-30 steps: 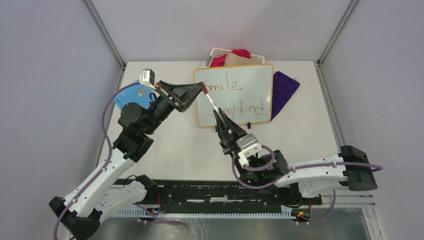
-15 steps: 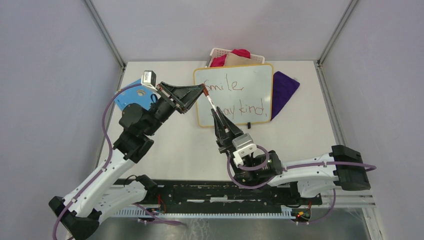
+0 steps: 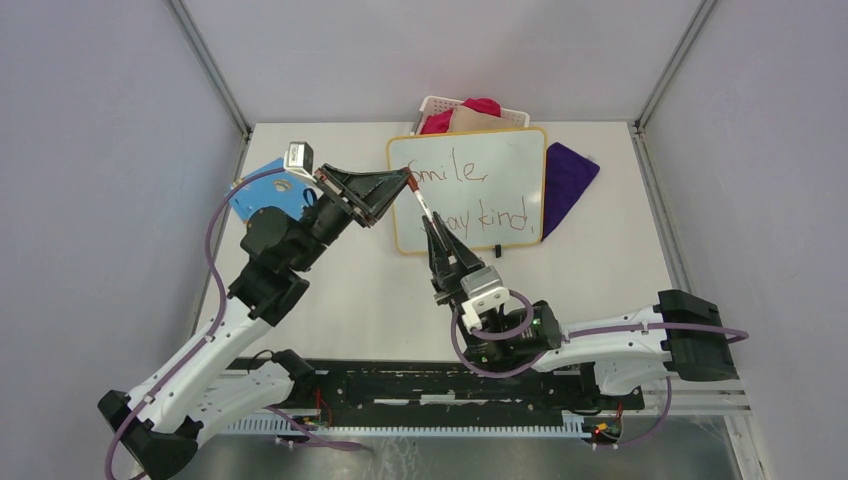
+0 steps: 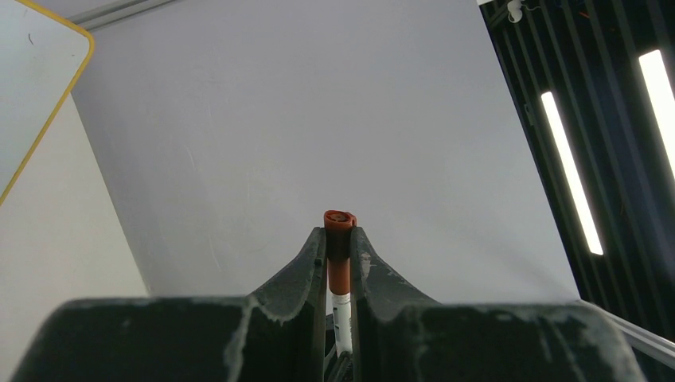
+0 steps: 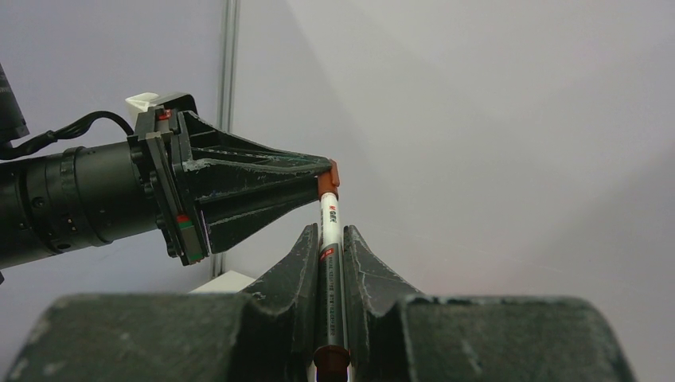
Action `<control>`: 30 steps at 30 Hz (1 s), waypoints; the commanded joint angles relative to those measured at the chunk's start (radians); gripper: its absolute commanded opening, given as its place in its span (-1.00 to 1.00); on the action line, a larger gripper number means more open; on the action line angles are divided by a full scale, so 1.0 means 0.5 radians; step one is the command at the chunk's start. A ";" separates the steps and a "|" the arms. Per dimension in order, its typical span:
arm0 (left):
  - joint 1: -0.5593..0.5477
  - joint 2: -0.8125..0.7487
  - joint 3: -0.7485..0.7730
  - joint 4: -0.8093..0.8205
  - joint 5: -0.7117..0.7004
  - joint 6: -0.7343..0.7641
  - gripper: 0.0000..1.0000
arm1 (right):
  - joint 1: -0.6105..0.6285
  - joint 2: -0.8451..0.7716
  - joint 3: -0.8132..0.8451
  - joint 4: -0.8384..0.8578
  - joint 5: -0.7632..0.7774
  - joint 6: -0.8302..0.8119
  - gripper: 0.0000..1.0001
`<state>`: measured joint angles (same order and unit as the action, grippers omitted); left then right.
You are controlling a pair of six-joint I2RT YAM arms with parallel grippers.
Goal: Write a sentence on the whiteboard
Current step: Close the whiteboard marker at the center of the board.
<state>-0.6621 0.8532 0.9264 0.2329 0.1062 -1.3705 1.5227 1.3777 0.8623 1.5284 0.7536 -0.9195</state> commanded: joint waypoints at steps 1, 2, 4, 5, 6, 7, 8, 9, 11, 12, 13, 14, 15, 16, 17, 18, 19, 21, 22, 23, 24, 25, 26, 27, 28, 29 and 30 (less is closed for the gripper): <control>-0.040 -0.006 0.015 0.129 0.048 0.092 -0.96 | -0.047 -0.012 0.067 0.178 0.077 0.048 -1.00; -0.043 -0.002 0.018 0.129 0.050 0.092 -0.97 | -0.054 -0.017 0.064 0.172 0.077 0.059 -1.00; -0.052 0.002 0.019 0.129 0.053 0.098 -0.96 | -0.059 -0.022 0.059 0.165 0.077 0.075 -1.00; -0.057 0.005 0.020 0.129 0.053 0.099 -0.96 | -0.063 -0.023 0.058 0.162 0.079 0.080 -1.00; -0.061 0.007 0.020 0.128 0.055 0.102 -0.96 | -0.067 -0.026 0.058 0.159 0.078 0.085 -1.00; -0.065 0.010 0.019 0.128 0.053 0.101 -0.97 | -0.069 -0.026 0.058 0.154 0.079 0.093 -1.00; -0.071 0.012 0.019 0.129 0.053 0.102 -0.97 | -0.072 -0.027 0.058 0.149 0.079 0.101 -1.00; -0.076 0.013 0.019 0.131 0.049 0.103 -0.96 | -0.070 -0.030 0.058 0.146 0.079 0.108 -1.00; -0.088 0.020 0.016 0.145 0.056 0.108 -0.96 | -0.079 -0.032 0.058 0.142 0.078 0.118 -1.00; -0.095 0.023 0.013 0.154 0.059 0.109 -0.97 | -0.083 -0.030 0.058 0.138 0.078 0.122 -1.00; -0.101 0.027 0.013 0.157 0.059 0.110 -0.97 | -0.082 -0.030 0.058 0.138 0.077 0.126 -1.00; -0.107 0.032 0.015 0.157 0.060 0.113 -0.96 | -0.085 -0.032 0.058 0.134 0.078 0.130 -1.00; -0.113 0.035 0.016 0.159 0.063 0.116 -0.97 | -0.087 -0.034 0.057 0.131 0.079 0.136 -1.00; -0.120 0.039 0.016 0.164 0.064 0.120 -0.96 | -0.086 -0.037 0.056 0.128 0.077 0.139 -1.00; -0.126 0.043 0.013 0.175 0.068 0.122 -0.96 | -0.092 -0.037 0.055 0.129 0.077 0.139 -1.00; -0.132 0.045 0.013 0.182 0.072 0.126 -0.96 | -0.093 -0.041 0.055 0.125 0.078 0.142 -1.00; -0.137 0.047 0.012 0.187 0.074 0.135 -0.96 | -0.094 -0.042 0.052 0.125 0.077 0.145 -1.00; -0.146 0.044 0.011 0.188 0.071 0.155 -0.97 | -0.097 -0.045 0.049 0.123 0.079 0.150 -1.00; -0.152 0.045 0.008 0.188 0.070 0.159 -0.96 | -0.099 -0.048 0.047 0.122 0.077 0.154 -1.00; -0.159 0.047 0.005 0.189 0.071 0.164 -0.96 | -0.100 -0.049 0.046 0.122 0.078 0.157 -1.00; -0.167 0.048 0.001 0.202 0.075 0.172 -0.96 | -0.103 -0.052 0.043 0.119 0.079 0.161 -1.00; -0.179 0.051 -0.004 0.216 0.079 0.177 -0.97 | -0.104 -0.054 0.040 0.120 0.079 0.161 -1.00; -0.190 0.054 -0.010 0.225 0.082 0.183 -0.96 | -0.106 -0.055 0.038 0.119 0.079 0.164 -1.00; -0.203 0.055 -0.014 0.227 0.076 0.196 -0.96 | -0.108 -0.057 0.036 0.119 0.077 0.166 -1.00; -0.215 0.056 -0.017 0.228 0.076 0.212 -0.96 | -0.112 -0.057 0.036 0.120 0.078 0.167 -1.00; -0.230 0.055 -0.020 0.228 0.073 0.220 -0.97 | -0.111 -0.061 0.034 0.120 0.078 0.167 -1.00; -0.240 0.055 -0.029 0.229 0.076 0.222 -0.97 | -0.115 -0.062 0.033 0.119 0.077 0.167 -1.00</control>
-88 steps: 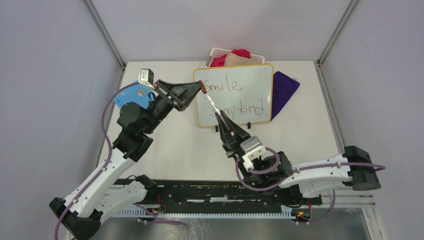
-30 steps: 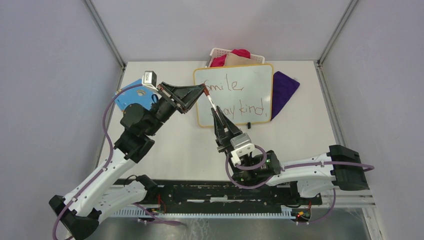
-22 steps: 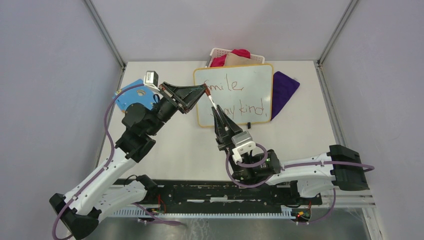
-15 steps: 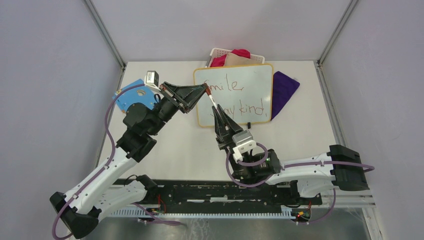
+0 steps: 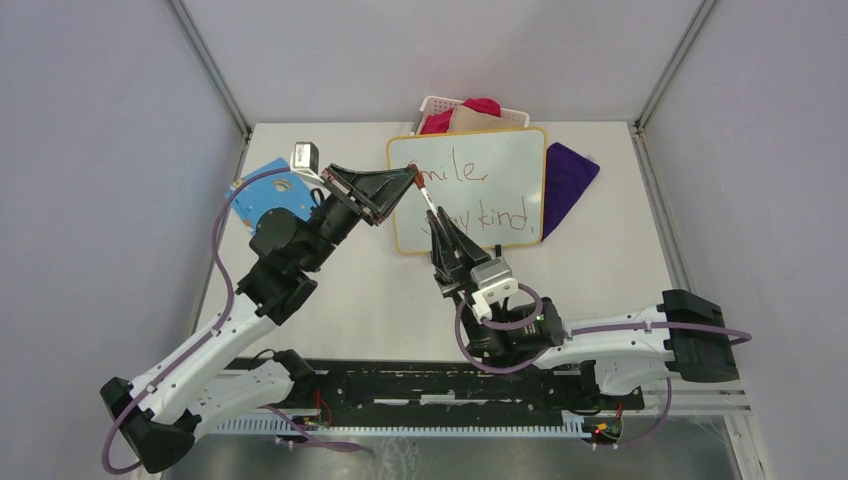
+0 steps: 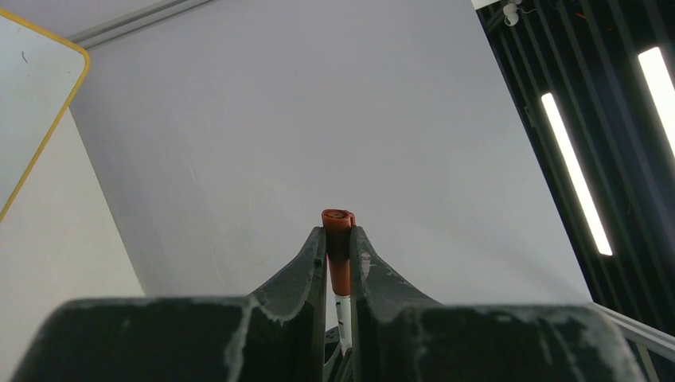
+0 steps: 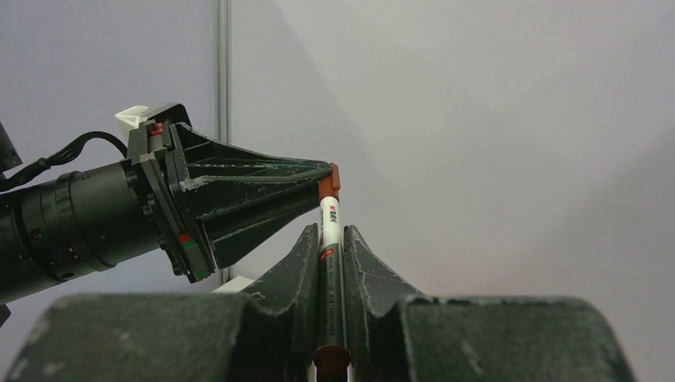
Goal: Write a sentence on the whiteboard
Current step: Close the whiteboard marker at the center of the board.
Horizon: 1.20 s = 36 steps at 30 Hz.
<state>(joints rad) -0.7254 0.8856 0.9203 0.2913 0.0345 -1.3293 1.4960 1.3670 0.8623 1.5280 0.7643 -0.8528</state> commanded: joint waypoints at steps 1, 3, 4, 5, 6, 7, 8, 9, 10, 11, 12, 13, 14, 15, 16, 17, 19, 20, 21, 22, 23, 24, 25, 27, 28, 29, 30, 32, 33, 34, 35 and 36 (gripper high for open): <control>-0.123 -0.011 -0.028 0.126 0.219 0.140 -0.96 | -0.062 -0.040 0.033 0.119 0.056 0.036 -1.00; -0.149 -0.018 -0.065 0.189 0.213 0.129 -0.96 | -0.064 -0.044 0.033 0.120 0.056 0.037 -1.00; -0.166 -0.019 -0.076 0.209 0.208 0.125 -0.96 | -0.066 -0.044 0.033 0.118 0.057 0.037 -1.00; -0.182 -0.017 -0.082 0.223 0.206 0.126 -0.96 | -0.070 -0.043 0.033 0.118 0.057 0.040 -1.00; -0.200 -0.012 -0.083 0.227 0.207 0.127 -0.96 | -0.075 -0.041 0.033 0.116 0.053 0.040 -1.00; -0.218 -0.006 -0.082 0.230 0.206 0.132 -0.96 | -0.079 -0.039 0.036 0.116 0.052 0.045 -1.00; -0.244 0.001 -0.083 0.238 0.199 0.138 -0.96 | -0.087 -0.040 0.039 0.109 0.051 0.048 -1.00; -0.268 0.009 -0.083 0.251 0.194 0.143 -0.96 | -0.094 -0.037 0.042 0.107 0.048 0.054 -1.00; -0.292 0.019 -0.077 0.252 0.189 0.152 -0.96 | -0.105 -0.033 0.047 0.101 0.046 0.058 -1.00; -0.319 0.028 -0.074 0.252 0.182 0.161 -0.97 | -0.113 -0.032 0.053 0.098 0.048 0.068 -1.00; -0.343 0.039 -0.070 0.252 0.181 0.170 -0.97 | -0.122 -0.031 0.057 0.090 0.041 0.081 -1.00; -0.367 0.052 -0.066 0.252 0.180 0.177 -0.97 | -0.133 -0.031 0.063 0.076 0.037 0.095 -1.00; -0.390 0.065 -0.064 0.252 0.180 0.181 -0.96 | -0.144 -0.029 0.071 0.064 0.034 0.110 -1.00; -0.411 0.078 -0.059 0.252 0.186 0.192 -0.96 | -0.157 -0.028 0.075 0.059 0.032 0.123 -1.00; -0.428 0.094 -0.056 0.252 0.190 0.196 -0.97 | -0.165 -0.025 0.082 0.050 0.031 0.136 -1.00; -0.442 0.105 -0.053 0.254 0.195 0.202 -0.96 | -0.176 -0.025 0.085 0.047 0.027 0.140 -1.00; -0.458 0.126 -0.052 0.279 0.223 0.207 -0.96 | -0.187 -0.028 0.088 0.046 0.028 0.144 -1.00; -0.467 0.135 -0.049 0.283 0.231 0.209 -0.96 | -0.190 -0.032 0.089 0.046 0.029 0.147 -1.00; -0.471 0.138 -0.047 0.285 0.229 0.212 -0.96 | -0.194 -0.035 0.086 0.046 0.028 0.147 -1.00; -0.473 0.136 -0.053 0.285 0.223 0.217 -0.96 | -0.196 -0.039 0.085 0.046 0.026 0.148 -1.00; -0.473 0.131 -0.057 0.284 0.216 0.223 -0.97 | -0.197 -0.046 0.080 0.043 0.023 0.149 -1.00; -0.473 0.122 -0.058 0.283 0.203 0.231 -0.96 | -0.196 -0.054 0.075 0.043 0.018 0.150 -1.00; -0.474 0.107 -0.062 0.280 0.183 0.244 -0.97 | -0.198 -0.061 0.068 0.041 0.015 0.152 -1.00; -0.472 0.077 -0.044 0.233 0.141 0.291 -0.97 | -0.197 -0.087 0.053 0.029 0.013 0.166 -1.00; -0.473 0.062 -0.023 0.173 0.114 0.321 -0.96 | -0.196 -0.105 0.043 0.017 0.009 0.180 -1.00; -0.473 0.047 -0.004 0.124 0.085 0.356 -0.90 | -0.193 -0.123 0.032 0.000 0.000 0.199 -1.00; -0.472 0.033 0.014 0.075 0.053 0.381 -0.79 | -0.196 -0.150 0.018 -0.024 -0.015 0.223 -1.00; -0.473 -0.004 0.037 -0.008 -0.051 0.439 -0.46 | -0.196 -0.204 -0.011 -0.082 -0.049 0.282 -1.00; -0.473 -0.023 0.042 -0.024 -0.089 0.467 -0.25 | -0.195 -0.239 -0.026 -0.128 -0.069 0.313 -1.00; -0.473 -0.039 0.049 -0.036 -0.142 0.498 -0.07 | -0.196 -0.270 -0.040 -0.173 -0.098 0.354 -1.00; -0.473 -0.048 0.067 -0.068 -0.182 0.534 0.11 | -0.196 -0.310 -0.054 -0.236 -0.124 0.403 -1.00; -0.473 -0.058 0.095 -0.111 -0.230 0.571 0.25 | -0.196 -0.346 -0.069 -0.290 -0.160 0.443 -1.00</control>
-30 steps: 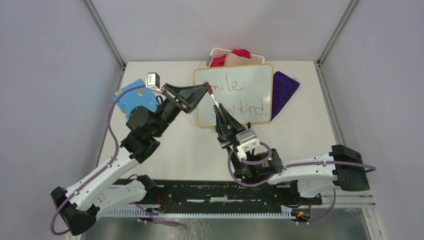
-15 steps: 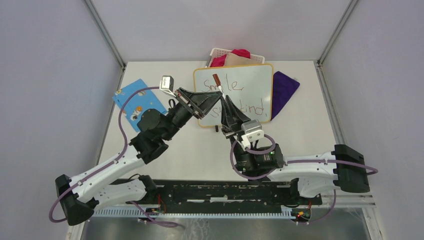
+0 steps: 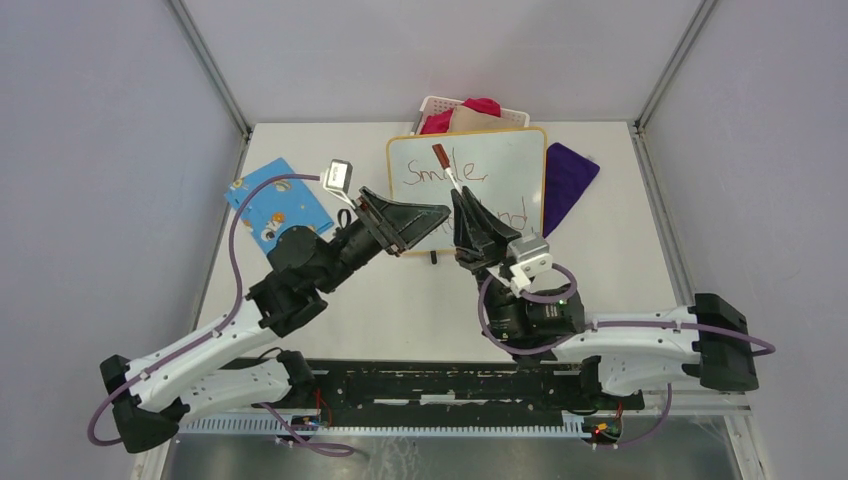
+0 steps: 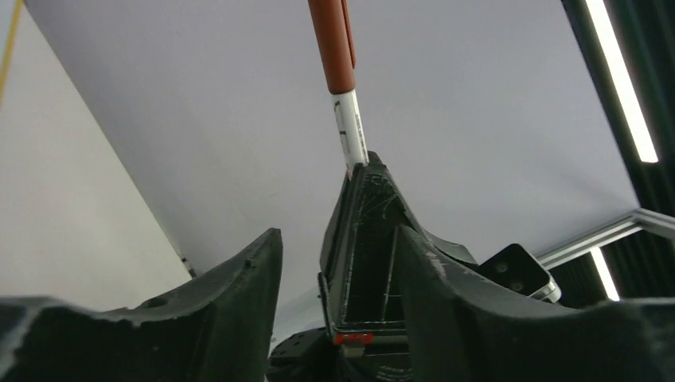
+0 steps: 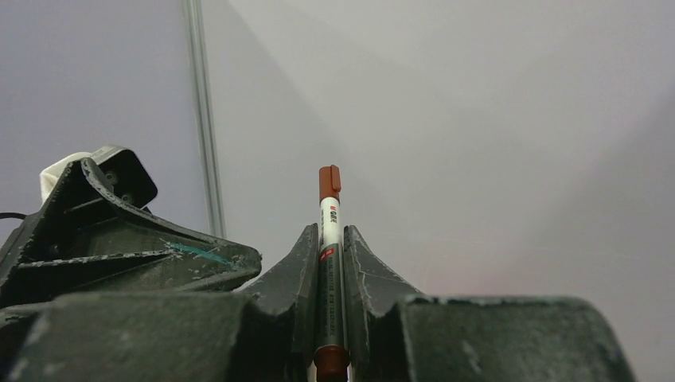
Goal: Write a sentence on the whiteboard
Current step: Close the whiteboard marker at the center of the board.
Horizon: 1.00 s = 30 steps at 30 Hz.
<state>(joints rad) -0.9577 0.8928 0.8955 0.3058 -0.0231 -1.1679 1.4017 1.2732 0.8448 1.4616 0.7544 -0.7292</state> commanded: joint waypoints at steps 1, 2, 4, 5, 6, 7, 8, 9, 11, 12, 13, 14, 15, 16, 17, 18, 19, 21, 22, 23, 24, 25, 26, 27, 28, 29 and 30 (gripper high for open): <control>-0.008 -0.076 0.172 -0.175 -0.156 0.295 0.37 | -0.009 -0.205 -0.055 -0.225 -0.175 0.245 -1.00; -0.008 -0.079 0.208 -0.210 -0.193 0.348 0.45 | -0.008 -0.248 -0.079 -0.287 -0.221 0.287 -1.00; -0.008 -0.072 0.276 -0.260 -0.262 0.462 0.58 | -0.007 -0.342 -0.123 -0.389 -0.305 0.372 -1.00; -0.008 -0.066 0.315 -0.273 -0.292 0.513 0.62 | -0.006 -0.382 -0.141 -0.434 -0.346 0.402 -1.00; -0.008 -0.058 0.341 -0.285 -0.323 0.543 0.64 | -0.007 -0.426 -0.159 -0.483 -0.383 0.429 -1.00; -0.008 -0.041 0.362 -0.291 -0.342 0.569 0.65 | -0.007 -0.465 -0.178 -0.524 -0.414 0.449 -1.00; -0.008 -0.027 0.383 -0.289 -0.342 0.610 0.66 | -0.007 -0.493 -0.193 -0.548 -0.431 0.475 -1.00; -0.008 -0.012 0.400 -0.270 -0.323 0.651 0.67 | -0.008 -0.527 -0.208 -0.573 -0.451 0.492 -1.00; -0.008 0.020 0.436 -0.238 -0.280 0.714 0.68 | -0.006 -0.573 -0.230 -0.616 -0.496 0.520 -1.00; -0.008 0.033 0.455 -0.224 -0.268 0.734 0.68 | -0.006 -0.589 -0.240 -0.629 -0.517 0.533 -1.00; -0.008 0.048 0.471 -0.205 -0.241 0.755 0.69 | -0.010 -0.605 -0.251 -0.640 -0.536 0.546 -1.00; -0.008 0.060 0.482 -0.183 -0.214 0.781 0.69 | -0.009 -0.616 -0.262 -0.642 -0.547 0.553 -1.00; -0.008 0.070 0.488 -0.155 -0.185 0.798 0.69 | -0.010 -0.624 -0.270 -0.641 -0.557 0.561 -1.00; -0.008 0.078 0.485 -0.125 -0.168 0.802 0.69 | -0.008 -0.630 -0.275 -0.639 -0.561 0.568 -1.00; -0.008 0.086 0.480 -0.100 -0.154 0.798 0.69 | -0.006 -0.635 -0.278 -0.638 -0.565 0.576 -1.00; -0.008 0.097 0.477 -0.082 -0.148 0.786 0.69 | -0.007 -0.641 -0.280 -0.638 -0.571 0.581 -1.00; -0.008 0.105 0.474 -0.074 -0.146 0.771 0.68 | -0.007 -0.641 -0.281 -0.638 -0.577 0.587 -1.00; -0.008 0.124 0.469 -0.064 -0.145 0.740 0.67 | -0.006 -0.646 -0.286 -0.638 -0.586 0.602 -1.00; -0.008 0.127 0.463 -0.059 -0.146 0.726 0.65 | -0.006 -0.649 -0.287 -0.638 -0.591 0.605 -1.00; -0.008 0.128 0.455 -0.044 -0.144 0.716 0.63 | -0.006 -0.652 -0.290 -0.635 -0.589 0.605 -1.00; -0.008 0.122 0.442 -0.029 -0.147 0.702 0.60 | -0.008 -0.653 -0.294 -0.632 -0.587 0.609 -1.00; -0.008 0.118 0.424 -0.006 -0.148 0.685 0.55 | -0.008 -0.658 -0.299 -0.629 -0.585 0.609 -1.00; -0.008 0.110 0.405 0.026 -0.142 0.671 0.51 | -0.008 -0.659 -0.305 -0.626 -0.579 0.609 -1.00; -0.008 0.104 0.389 0.054 -0.136 0.655 0.47 | -0.008 -0.662 -0.310 -0.621 -0.574 0.609 -1.00; -0.008 0.099 0.376 0.077 -0.130 0.640 0.42 | -0.009 -0.665 -0.314 -0.615 -0.572 0.609 -1.00; -0.008 0.096 0.369 0.085 -0.124 0.624 0.39 | -0.007 -0.665 -0.317 -0.610 -0.569 0.609 -1.00; -0.007 0.095 0.362 0.092 -0.118 0.600 0.35 | -0.009 -0.666 -0.320 -0.607 -0.565 0.609 -1.00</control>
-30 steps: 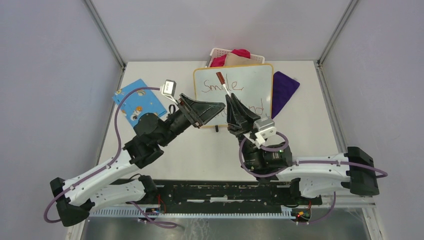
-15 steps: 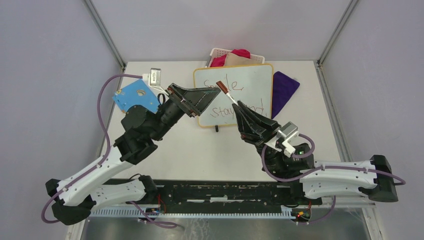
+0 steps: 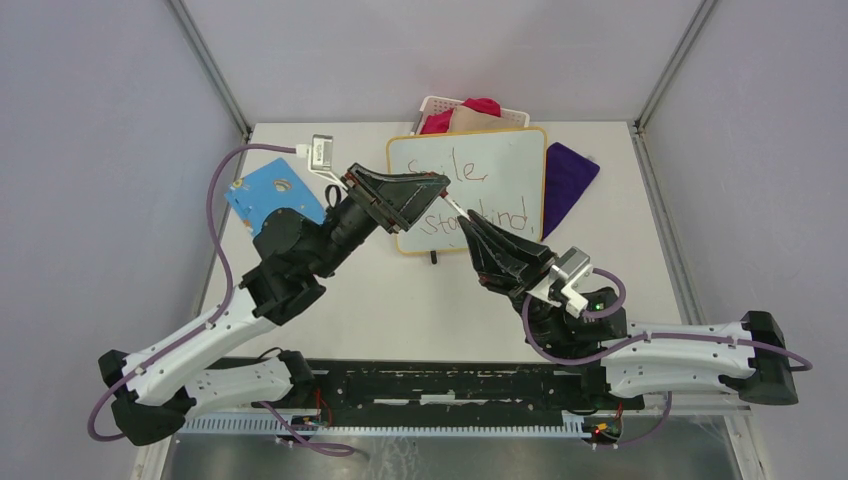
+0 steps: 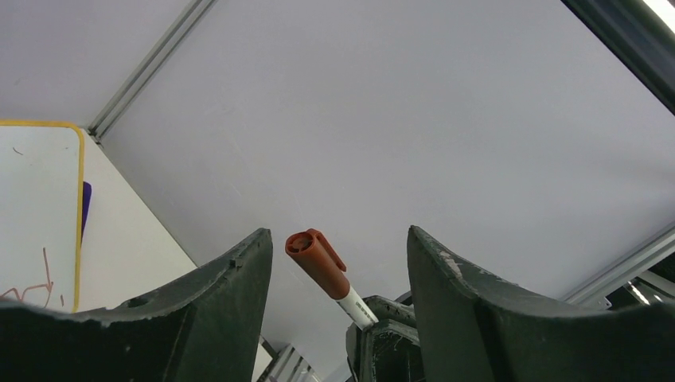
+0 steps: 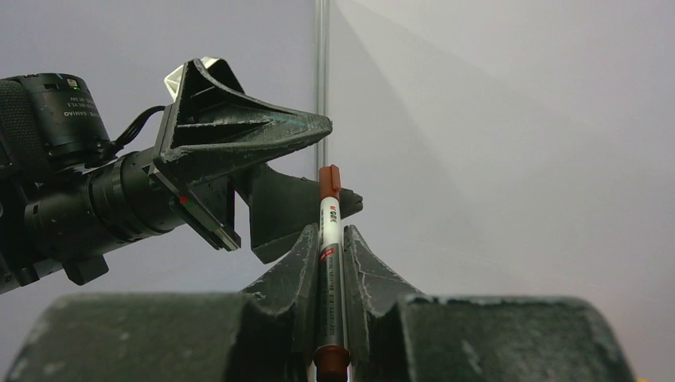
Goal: Write a sentence on the whiteboard
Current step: Close the whiteboard marker at the center of the board.
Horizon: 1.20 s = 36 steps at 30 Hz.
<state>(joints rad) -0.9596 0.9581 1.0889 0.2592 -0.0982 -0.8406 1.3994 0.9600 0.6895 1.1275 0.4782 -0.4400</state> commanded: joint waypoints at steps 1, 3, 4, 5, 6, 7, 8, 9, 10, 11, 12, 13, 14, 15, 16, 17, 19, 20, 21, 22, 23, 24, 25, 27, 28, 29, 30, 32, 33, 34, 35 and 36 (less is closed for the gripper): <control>-0.004 -0.035 -0.033 0.195 0.036 -0.076 0.33 | -0.004 -0.040 -0.013 0.063 -0.010 0.033 -1.00; -0.004 -0.033 -0.067 0.236 0.053 -0.123 0.28 | -0.004 -0.044 -0.018 0.067 -0.010 0.036 -1.00; -0.002 -0.030 -0.083 0.259 0.064 -0.147 0.26 | -0.004 -0.047 -0.021 0.071 -0.010 0.036 -1.00; -0.001 -0.027 -0.095 0.275 0.073 -0.164 0.21 | -0.006 -0.048 -0.023 0.071 -0.006 0.036 -1.00; -0.001 -0.022 -0.102 0.286 0.083 -0.177 0.16 | -0.003 -0.050 -0.026 0.077 -0.005 0.036 -1.00; -0.001 -0.020 -0.108 0.292 0.092 -0.189 0.13 | -0.004 -0.051 -0.029 0.080 -0.005 0.036 -1.00; -0.001 -0.017 -0.115 0.302 0.095 -0.202 0.10 | -0.004 -0.054 -0.034 0.083 -0.004 0.034 -1.00; -0.001 -0.014 -0.120 0.317 0.101 -0.214 0.06 | -0.002 -0.055 -0.038 0.086 -0.001 0.033 -1.00; -0.001 -0.012 -0.127 0.325 0.103 -0.224 0.03 | 0.000 -0.058 -0.041 0.086 0.003 0.033 -1.00; -0.001 -0.011 -0.133 0.335 0.108 -0.233 0.01 | -0.003 -0.064 -0.044 0.086 0.004 0.036 -1.00; -0.001 -0.006 -0.136 0.342 0.114 -0.240 -0.01 | -0.006 -0.071 -0.049 0.086 0.005 0.033 -1.00; -0.001 -0.003 -0.139 0.350 0.119 -0.246 -0.04 | -0.003 -0.073 -0.053 0.089 0.007 0.033 -1.00; 0.000 0.000 -0.147 0.360 0.121 -0.255 -0.06 | -0.004 -0.077 -0.057 0.091 0.008 0.033 -1.00; -0.001 0.000 -0.156 0.368 0.120 -0.264 -0.07 | -0.003 -0.084 -0.062 0.090 0.010 0.033 -1.00; -0.001 -0.002 -0.163 0.375 0.117 -0.271 -0.08 | -0.001 -0.086 -0.062 0.090 0.010 0.030 -1.00; -0.001 0.000 -0.167 0.379 0.114 -0.275 -0.10 | -0.003 -0.088 -0.066 0.089 0.010 0.030 -1.00; -0.001 -0.001 -0.168 0.388 0.118 -0.279 -0.13 | -0.002 -0.092 -0.069 0.089 0.014 0.025 -1.00; -0.001 -0.001 -0.168 0.392 0.120 -0.279 -0.15 | -0.004 -0.094 -0.069 0.089 0.018 0.019 -1.00; -0.001 0.001 -0.171 0.398 0.122 -0.279 -0.19 | -0.004 -0.094 -0.069 0.089 0.022 0.018 -1.00; -0.001 -0.001 -0.173 0.403 0.123 -0.282 -0.21 | -0.001 -0.094 -0.069 0.089 0.024 0.015 -1.00; -0.001 0.001 -0.174 0.405 0.123 -0.282 -0.24 | -0.004 -0.094 -0.071 0.086 0.024 0.015 -1.00; -0.001 0.000 -0.177 0.408 0.123 -0.282 -0.27 | -0.005 -0.093 -0.072 0.086 0.024 0.015 -1.00; -0.001 0.001 -0.177 0.408 0.123 -0.282 -0.30 | -0.004 -0.094 -0.075 0.086 0.024 0.016 -1.00; -0.001 -0.002 -0.180 0.408 0.125 -0.279 -0.37 | -0.004 -0.089 -0.075 0.086 0.025 0.015 -1.00; -0.001 0.000 -0.181 0.408 0.126 -0.279 -0.40 | -0.006 -0.089 -0.074 0.086 0.024 0.012 -1.00; -0.001 -0.002 -0.181 0.408 0.128 -0.279 -0.43 | -0.003 -0.086 -0.075 0.086 0.023 0.006 -1.00; 0.001 0.002 -0.181 0.408 0.133 -0.277 -0.46 | -0.003 -0.085 -0.073 0.086 0.023 0.006 -1.00; -0.001 0.005 -0.181 0.413 0.140 -0.279 -0.53 | -0.003 -0.082 -0.069 0.081 0.018 0.003 -1.00; -0.001 0.007 -0.182 0.416 0.145 -0.279 -0.58 | -0.002 -0.079 -0.067 0.078 0.014 0.003 -1.00; -0.001 0.009 -0.183 0.419 0.150 -0.279 -0.64 | -0.004 -0.078 -0.066 0.077 0.010 0.003 -1.00; -0.001 0.012 -0.184 0.422 0.155 -0.282 -0.70 | -0.001 -0.075 -0.066 0.077 0.010 0.003 -1.00; -0.001 0.013 -0.185 0.427 0.162 -0.284 -0.77 | 0.000 -0.072 -0.063 0.075 0.012 0.003 -1.00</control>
<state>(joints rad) -0.9596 0.9615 0.9916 0.4042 -0.0437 -0.9684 1.3994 0.9291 0.6556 1.1461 0.4740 -0.4332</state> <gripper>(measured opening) 0.254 0.176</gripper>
